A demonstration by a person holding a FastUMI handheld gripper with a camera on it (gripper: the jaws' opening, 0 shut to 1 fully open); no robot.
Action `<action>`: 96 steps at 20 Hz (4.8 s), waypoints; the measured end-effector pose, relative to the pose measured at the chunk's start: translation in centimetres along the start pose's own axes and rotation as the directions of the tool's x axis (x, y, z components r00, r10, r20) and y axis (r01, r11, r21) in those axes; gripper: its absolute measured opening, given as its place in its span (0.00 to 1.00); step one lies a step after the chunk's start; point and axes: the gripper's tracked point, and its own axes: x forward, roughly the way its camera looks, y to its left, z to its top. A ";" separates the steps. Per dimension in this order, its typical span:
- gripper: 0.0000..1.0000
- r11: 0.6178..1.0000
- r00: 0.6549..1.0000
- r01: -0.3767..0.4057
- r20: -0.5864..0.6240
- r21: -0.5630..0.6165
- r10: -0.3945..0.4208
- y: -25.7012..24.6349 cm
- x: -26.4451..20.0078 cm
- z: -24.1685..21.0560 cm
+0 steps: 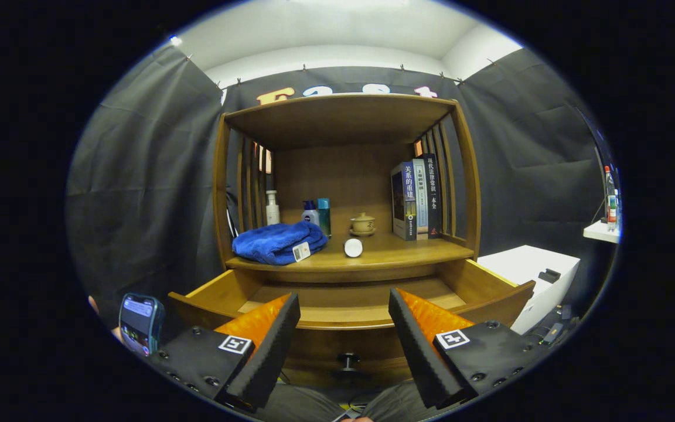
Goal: Pull open the drawer, take out the items inside it, and place them on the countertop above the cabinet.
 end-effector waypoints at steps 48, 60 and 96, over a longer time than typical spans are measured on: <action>0.99 0.996 0.985 0.044 -0.163 -0.072 -0.056 -2.5 16.4 -7.0; 0.99 0.998 0.980 0.051 -0.192 -0.024 -0.054 -2.6 19.2 -7.3; 0.99 0.990 0.983 -0.140 0.122 0.022 0.136 -0.9 -1.0 10.6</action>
